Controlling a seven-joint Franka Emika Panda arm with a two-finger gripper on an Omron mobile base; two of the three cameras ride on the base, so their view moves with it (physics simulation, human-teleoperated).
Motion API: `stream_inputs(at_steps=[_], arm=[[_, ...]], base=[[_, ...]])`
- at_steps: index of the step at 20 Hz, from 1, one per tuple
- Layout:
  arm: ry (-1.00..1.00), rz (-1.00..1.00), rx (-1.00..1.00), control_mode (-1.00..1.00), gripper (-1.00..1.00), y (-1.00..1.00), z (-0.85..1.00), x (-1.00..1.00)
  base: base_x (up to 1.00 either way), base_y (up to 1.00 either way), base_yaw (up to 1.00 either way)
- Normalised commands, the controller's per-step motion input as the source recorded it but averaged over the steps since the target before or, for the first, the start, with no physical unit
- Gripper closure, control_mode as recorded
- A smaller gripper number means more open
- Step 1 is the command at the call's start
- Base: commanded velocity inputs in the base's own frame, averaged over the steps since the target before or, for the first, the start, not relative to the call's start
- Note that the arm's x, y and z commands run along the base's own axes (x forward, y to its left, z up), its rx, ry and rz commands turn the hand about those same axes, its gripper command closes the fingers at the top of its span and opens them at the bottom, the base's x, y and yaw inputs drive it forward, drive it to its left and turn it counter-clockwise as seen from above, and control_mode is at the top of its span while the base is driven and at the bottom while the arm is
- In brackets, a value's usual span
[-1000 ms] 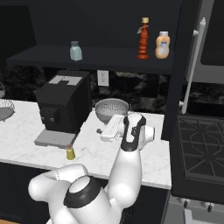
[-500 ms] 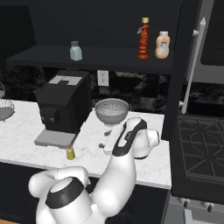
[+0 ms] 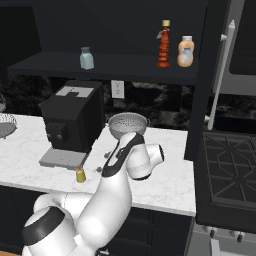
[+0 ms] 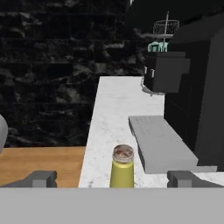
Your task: Put the shaker and condiment bottle from the counter next to their counterparts in the cabinet.
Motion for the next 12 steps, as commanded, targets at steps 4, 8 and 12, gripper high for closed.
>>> stream_inputs(at_steps=[4, 8, 12], arm=[[0.0, 0.01, -0.03, -1.0, -1.0, 0.0, 0.0, -0.02], [0.0, 0.01, 0.0, -1.0, -1.0, 0.05, -0.34, -0.06], [0.0, 0.04, 0.0, -1.0, -1.0, 0.04, -0.54, -0.01]], base=[[0.0, 0.0, 0.0], [0.0, 0.0, 0.0], [0.0, 0.0, 0.0]])
